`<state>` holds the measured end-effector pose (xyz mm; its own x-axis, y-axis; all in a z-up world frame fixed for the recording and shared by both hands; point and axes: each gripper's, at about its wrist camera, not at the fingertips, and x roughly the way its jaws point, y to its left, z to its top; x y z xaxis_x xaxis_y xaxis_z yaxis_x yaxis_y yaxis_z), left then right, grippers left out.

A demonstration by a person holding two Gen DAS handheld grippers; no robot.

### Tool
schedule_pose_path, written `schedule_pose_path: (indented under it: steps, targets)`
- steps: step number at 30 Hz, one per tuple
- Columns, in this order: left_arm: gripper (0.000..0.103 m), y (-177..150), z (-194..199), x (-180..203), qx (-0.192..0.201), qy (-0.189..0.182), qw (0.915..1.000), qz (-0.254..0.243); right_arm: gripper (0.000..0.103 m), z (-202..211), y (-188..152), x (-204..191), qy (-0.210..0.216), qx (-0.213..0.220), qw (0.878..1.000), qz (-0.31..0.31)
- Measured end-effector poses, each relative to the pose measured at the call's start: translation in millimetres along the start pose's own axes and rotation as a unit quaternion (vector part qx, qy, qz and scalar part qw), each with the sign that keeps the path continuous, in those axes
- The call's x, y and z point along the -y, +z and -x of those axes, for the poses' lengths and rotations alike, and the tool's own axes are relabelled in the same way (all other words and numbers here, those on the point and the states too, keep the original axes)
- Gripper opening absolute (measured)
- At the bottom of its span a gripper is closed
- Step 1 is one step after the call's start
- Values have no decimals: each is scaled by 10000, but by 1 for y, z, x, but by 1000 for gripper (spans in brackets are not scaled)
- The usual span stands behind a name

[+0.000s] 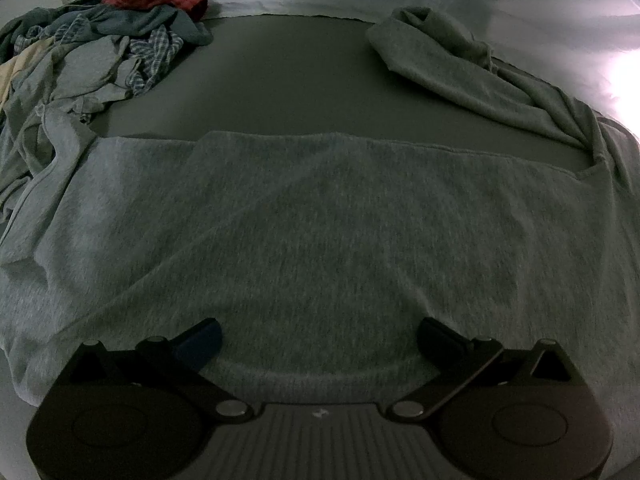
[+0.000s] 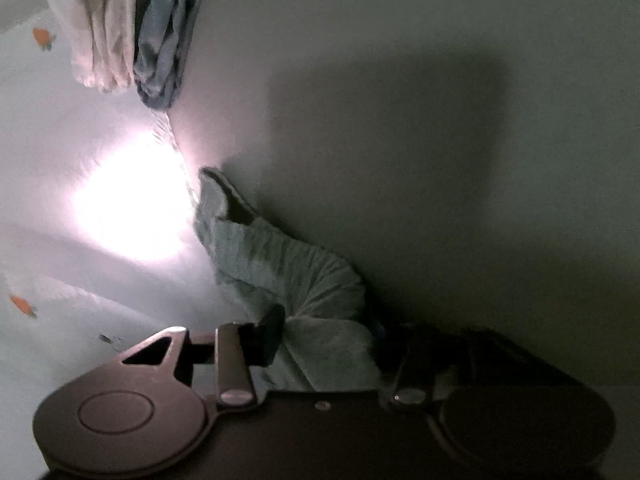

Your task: Fold clothes

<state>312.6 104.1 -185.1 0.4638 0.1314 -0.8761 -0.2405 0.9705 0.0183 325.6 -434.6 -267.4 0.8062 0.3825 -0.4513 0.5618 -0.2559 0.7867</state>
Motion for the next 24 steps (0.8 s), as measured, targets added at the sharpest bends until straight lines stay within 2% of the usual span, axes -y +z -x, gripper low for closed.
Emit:
schedule_pose_path:
  steps: [2,4,5,7,9,12,15,18,20,22,23,24]
  targets:
    - [103,-1,0,0,15,2,10000,3,33,-1,1,-3,-11,110,9999,128]
    - [103,-1,0,1,24,4,10000,4,19,-3,3,-8,63,228,9992,310]
    - [103,-1,0,1,30,5,10000,5,12,0,1,-12,119,432,9980,444]
    - [103,-2,0,1,62,3,10000,-1,11,12,-2,-27,100,930,9916,889]
    - [103,-2,1,1,45,8,10000,8,11,29,-2,-50,-7,1520,9762,1545]
    - [103,2,1,2,-57,57,10000,46,10,57,8,-83,-258,2239,9444,2393]
    - [103,4,3,9,-209,-40,9998,-27,10,77,23,-102,-312,2523,9256,2805]
    - [103,-3,9,27,-305,-154,9989,-326,10,102,36,-119,-387,2955,9009,3156]
    - [103,-10,15,39,-354,-275,9977,-507,10,120,49,-122,-413,3212,8906,3192]
    - [103,-19,20,46,-358,-315,9970,-614,10,132,63,-124,-618,3400,8792,3281]
    - [103,-19,22,40,-349,-291,9979,-468,10,135,70,-122,-775,3371,8759,3363]
    - [103,-19,23,33,-339,-267,9985,-322,10,134,76,-118,-893,3255,8791,3365]
